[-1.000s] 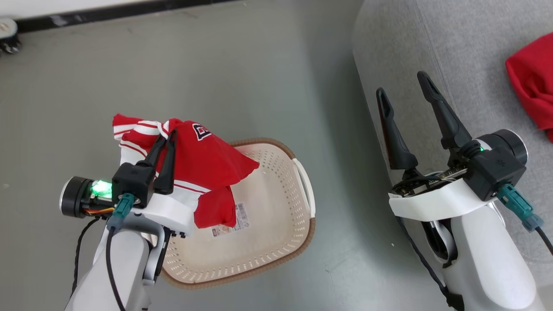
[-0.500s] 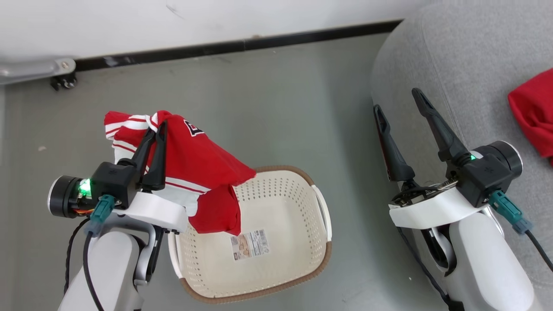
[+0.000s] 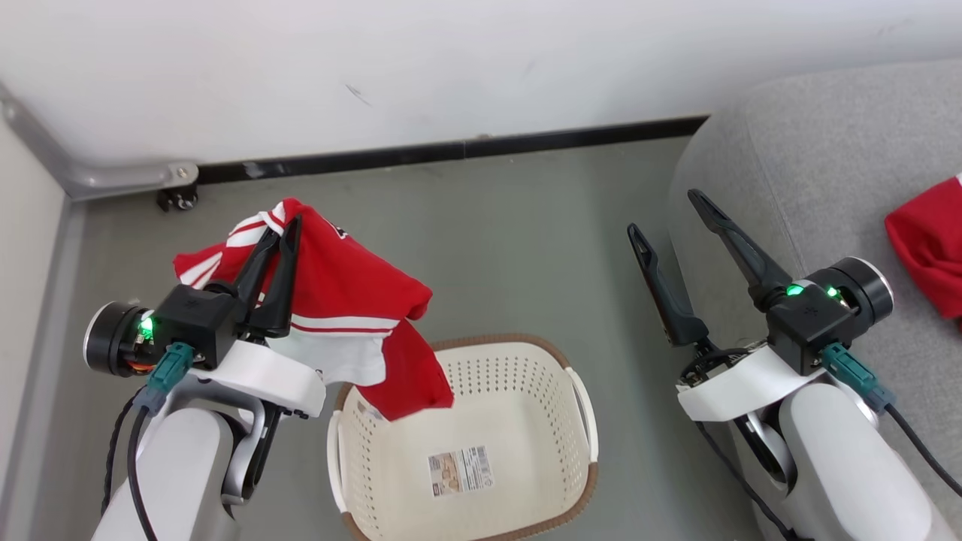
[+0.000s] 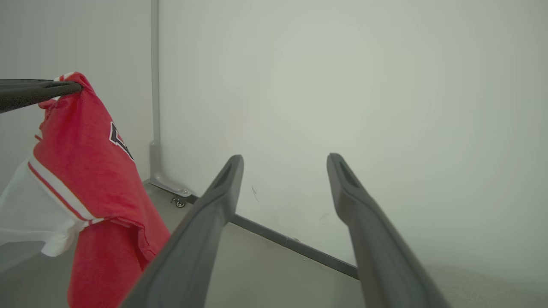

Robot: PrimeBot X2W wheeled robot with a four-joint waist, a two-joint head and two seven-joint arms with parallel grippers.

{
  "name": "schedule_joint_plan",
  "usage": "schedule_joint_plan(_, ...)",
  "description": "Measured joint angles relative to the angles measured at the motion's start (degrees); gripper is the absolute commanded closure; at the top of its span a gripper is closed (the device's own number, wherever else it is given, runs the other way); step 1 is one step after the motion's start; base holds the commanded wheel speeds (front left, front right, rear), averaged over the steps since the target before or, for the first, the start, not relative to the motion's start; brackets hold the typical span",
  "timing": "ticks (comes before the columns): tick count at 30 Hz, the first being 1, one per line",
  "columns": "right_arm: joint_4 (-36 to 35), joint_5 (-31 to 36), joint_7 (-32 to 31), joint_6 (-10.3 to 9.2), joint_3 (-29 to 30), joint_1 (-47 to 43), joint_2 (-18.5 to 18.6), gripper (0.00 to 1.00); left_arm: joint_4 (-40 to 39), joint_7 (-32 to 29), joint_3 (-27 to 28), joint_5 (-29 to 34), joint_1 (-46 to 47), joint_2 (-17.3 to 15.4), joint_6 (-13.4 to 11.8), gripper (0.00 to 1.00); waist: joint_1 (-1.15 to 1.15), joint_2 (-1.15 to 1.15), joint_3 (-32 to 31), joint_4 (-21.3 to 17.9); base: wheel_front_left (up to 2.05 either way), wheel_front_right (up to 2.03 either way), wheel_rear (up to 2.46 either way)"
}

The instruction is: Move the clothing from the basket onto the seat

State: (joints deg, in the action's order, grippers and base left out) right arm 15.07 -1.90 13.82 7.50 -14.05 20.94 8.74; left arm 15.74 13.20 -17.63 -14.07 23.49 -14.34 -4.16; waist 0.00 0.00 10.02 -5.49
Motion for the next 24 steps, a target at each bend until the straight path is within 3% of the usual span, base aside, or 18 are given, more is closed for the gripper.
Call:
schedule_joint_plan(6,0.6,-0.75,-0.75,0.0,-0.79,-0.42,1.05,0.0,-1.21,-1.1,-0.07,-0.6,-0.07,-0.19,0.77,1.0,0.0,0.0,-2.8,0.99,0.0,0.0,0.0)
schedule_joint_plan(16,2.0,-3.93,-1.62,0.0,-1.57,-4.22,1.04,0.0,-3.6,-3.68,-1.93,-1.96,-1.25,-1.64,4.54,1.0,0.0,0.0,-6.87,2.58,0.0,0.0,0.0)
schedule_joint_plan(24,3.48,-5.36,-3.27,0.0,-6.24,-6.81,2.45,0.0,-5.71,-5.73,-3.52,-2.53,-0.08,-1.87,7.49,1.0,0.0,0.0,-9.66,4.02,0.0,0.0,0.0)
